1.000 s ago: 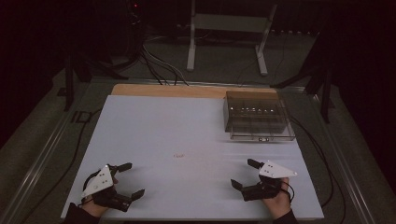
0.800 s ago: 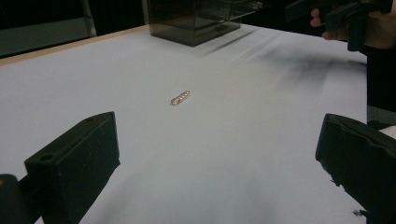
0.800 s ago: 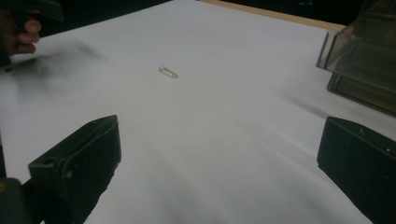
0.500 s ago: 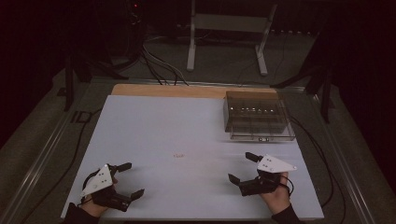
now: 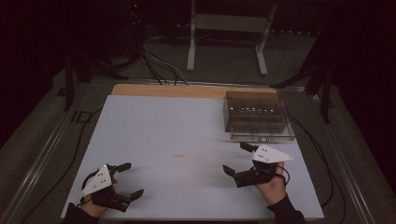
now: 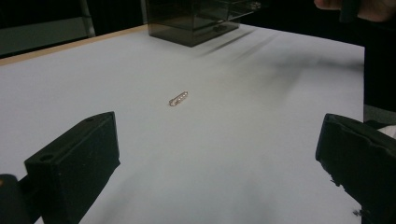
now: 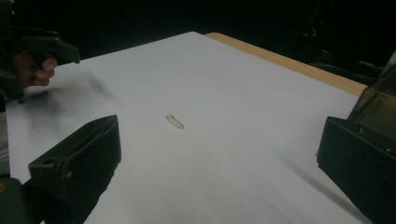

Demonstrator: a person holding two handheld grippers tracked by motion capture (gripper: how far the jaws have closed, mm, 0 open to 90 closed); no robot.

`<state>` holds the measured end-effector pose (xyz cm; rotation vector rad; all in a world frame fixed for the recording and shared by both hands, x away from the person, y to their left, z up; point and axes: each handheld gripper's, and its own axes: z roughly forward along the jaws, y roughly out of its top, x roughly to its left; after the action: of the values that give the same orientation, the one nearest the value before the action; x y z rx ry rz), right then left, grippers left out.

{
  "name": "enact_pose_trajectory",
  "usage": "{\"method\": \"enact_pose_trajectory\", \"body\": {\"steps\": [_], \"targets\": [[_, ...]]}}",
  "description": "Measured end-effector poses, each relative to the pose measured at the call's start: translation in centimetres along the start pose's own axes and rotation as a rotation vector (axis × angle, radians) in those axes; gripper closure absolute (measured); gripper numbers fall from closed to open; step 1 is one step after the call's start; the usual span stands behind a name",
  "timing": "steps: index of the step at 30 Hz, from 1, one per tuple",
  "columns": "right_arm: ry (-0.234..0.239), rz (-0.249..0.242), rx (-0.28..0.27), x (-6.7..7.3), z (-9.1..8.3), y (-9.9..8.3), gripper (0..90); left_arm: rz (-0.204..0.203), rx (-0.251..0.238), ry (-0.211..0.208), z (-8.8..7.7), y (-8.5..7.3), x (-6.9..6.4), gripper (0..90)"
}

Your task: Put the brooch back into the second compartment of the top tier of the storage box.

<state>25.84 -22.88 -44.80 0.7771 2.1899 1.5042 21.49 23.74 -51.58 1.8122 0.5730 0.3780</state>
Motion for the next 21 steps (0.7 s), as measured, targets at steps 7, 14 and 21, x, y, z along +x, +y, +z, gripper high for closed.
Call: {"method": "enact_pose_trajectory", "body": {"steps": [7,14,21], "targets": [[0.026,-0.032,-0.001,0.1,1.3,1.6,0.0,-0.002,-0.002,-0.002,0.0,0.0,-0.1,0.6],[0.049,-0.048,-0.005,0.2,2.6,2.7,0.0,0.001,-0.005,-0.001,0.0,0.1,-0.1,0.6],[0.090,-0.063,0.007,0.4,4.6,3.7,0.0,0.002,-0.012,-0.002,-0.1,0.1,-0.2,0.6]]}}
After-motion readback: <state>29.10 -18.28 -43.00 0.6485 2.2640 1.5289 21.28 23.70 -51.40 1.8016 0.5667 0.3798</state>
